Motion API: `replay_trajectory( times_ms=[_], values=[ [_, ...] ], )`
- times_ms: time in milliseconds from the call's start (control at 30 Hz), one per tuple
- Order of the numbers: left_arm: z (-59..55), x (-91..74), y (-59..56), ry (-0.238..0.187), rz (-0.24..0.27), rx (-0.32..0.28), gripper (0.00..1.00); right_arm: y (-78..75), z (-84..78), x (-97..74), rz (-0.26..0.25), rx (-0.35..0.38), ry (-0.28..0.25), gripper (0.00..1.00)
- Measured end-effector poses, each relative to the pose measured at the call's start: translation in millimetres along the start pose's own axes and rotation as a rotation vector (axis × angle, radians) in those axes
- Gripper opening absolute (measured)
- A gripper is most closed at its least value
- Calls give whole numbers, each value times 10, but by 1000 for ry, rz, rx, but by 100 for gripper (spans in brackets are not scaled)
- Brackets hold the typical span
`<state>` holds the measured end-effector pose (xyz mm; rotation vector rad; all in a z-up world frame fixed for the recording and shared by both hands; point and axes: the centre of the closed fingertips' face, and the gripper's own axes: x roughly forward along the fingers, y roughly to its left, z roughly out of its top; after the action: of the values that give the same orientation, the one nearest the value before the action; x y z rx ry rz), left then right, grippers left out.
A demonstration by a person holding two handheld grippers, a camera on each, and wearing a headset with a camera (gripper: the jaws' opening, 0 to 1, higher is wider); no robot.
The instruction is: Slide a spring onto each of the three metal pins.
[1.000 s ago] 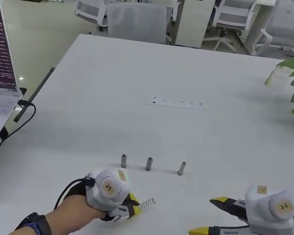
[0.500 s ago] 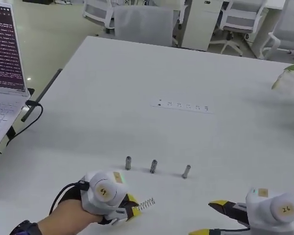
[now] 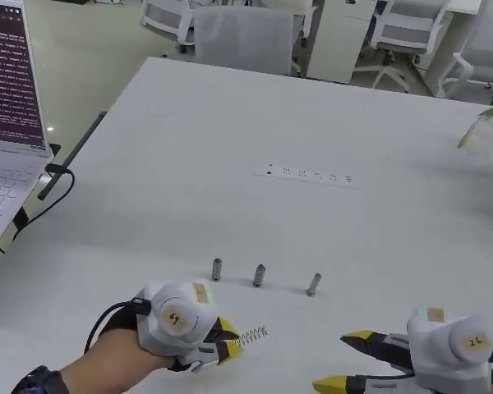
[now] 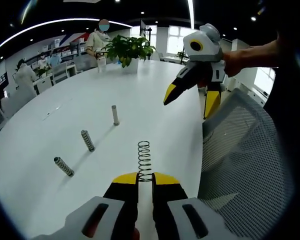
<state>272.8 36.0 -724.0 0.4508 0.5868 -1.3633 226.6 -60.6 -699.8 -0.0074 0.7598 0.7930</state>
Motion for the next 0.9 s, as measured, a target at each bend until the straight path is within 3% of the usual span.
replay_trajectory(
  times_ms=[900],
  values=[
    [260, -29, -116, -35, -20, 79, 2, 145, 217, 195, 92, -63, 0, 49]
  ],
)
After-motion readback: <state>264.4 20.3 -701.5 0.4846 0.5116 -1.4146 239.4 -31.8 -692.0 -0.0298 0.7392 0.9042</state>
